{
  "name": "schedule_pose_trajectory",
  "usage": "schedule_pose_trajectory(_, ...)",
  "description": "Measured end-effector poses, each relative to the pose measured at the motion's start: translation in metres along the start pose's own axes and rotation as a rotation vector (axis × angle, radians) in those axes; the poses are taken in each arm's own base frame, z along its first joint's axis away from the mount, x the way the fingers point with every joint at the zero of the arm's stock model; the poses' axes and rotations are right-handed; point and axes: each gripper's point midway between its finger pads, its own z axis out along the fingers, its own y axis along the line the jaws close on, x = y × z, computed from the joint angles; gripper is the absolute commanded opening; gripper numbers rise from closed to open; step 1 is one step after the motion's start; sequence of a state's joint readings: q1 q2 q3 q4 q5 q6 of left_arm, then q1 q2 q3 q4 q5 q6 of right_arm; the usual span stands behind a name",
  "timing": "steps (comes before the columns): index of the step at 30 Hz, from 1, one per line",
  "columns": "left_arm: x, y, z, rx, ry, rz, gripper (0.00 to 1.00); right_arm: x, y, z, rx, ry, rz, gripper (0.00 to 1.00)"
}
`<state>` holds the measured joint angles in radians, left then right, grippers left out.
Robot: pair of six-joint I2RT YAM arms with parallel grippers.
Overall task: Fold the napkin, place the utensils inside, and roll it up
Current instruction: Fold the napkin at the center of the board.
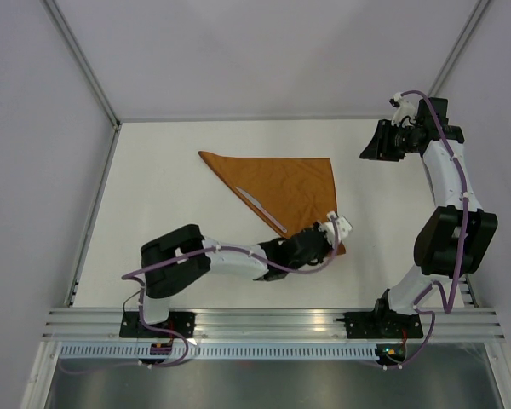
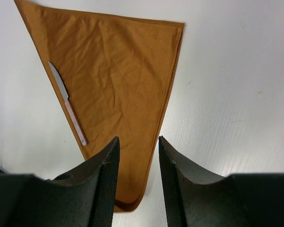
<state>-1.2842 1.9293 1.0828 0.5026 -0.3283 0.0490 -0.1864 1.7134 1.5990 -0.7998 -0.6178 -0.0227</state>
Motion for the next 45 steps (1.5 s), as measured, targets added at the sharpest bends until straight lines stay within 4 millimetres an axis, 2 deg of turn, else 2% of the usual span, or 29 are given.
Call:
schedule_pose_trajectory(3, -0.015, 0.064, -0.002, -0.087, -0.028, -0.199, 0.02, 0.0, 0.0, 0.0, -0.002, 0.0, 0.0, 0.44)
schedule_pose_trajectory(5, -0.015, 0.107, -0.006, -0.147, -0.039, -0.322, 0.02, 0.0, 0.001, 0.0, -0.007, 0.0, 0.0, 0.44)
schedule_pose_trajectory(6, -0.011, 0.123, -0.009, -0.173, -0.037, -0.367, 0.02, 0.0, 0.002, 0.0, -0.009, 0.0, 0.0, 0.44)
schedule_pose_trajectory(8, 0.002, 0.162, -0.016, -0.239, -0.026, -0.482, 0.02, 0.0, 0.002, 0.0, -0.013, 0.0, 0.0, 0.44)
schedule_pose_trajectory(11, 0.03, 0.204, -0.029, -0.312, 0.01, -0.632, 0.02, 0.0, 0.003, 0.0, -0.015, 0.0, 0.0, 0.44)
schedule_pose_trajectory(15, 0.062, 0.239, -0.043, -0.376, 0.044, -0.78, 0.02, 0.0, 0.003, 0.0, -0.017, 0.0, 0.0, 0.44)
schedule_pose_trajectory(18, 0.079, 0.254, -0.052, -0.403, 0.066, -0.855, 0.02, 0.0, 0.003, 0.0, -0.019, 0.0, 0.0, 0.44)
schedule_pose_trajectory(20, 0.083, 0.262, -0.055, -0.413, 0.067, -0.886, 0.02, 0.0, 0.004, 0.0, -0.022, 0.0, 0.0, 0.44)
schedule_pose_trajectory(34, 0.095, 0.298, -0.07, -0.448, 0.056, -0.985, 0.02, 0.001, 0.009, 0.001, -0.04, 0.003, -0.004, 0.45)
schedule_pose_trajectory(45, 0.103, 0.314, -0.078, -0.448, 0.054, -1.029, 0.02, 0.002, 0.015, 0.004, -0.05, 0.011, -0.017, 0.45)
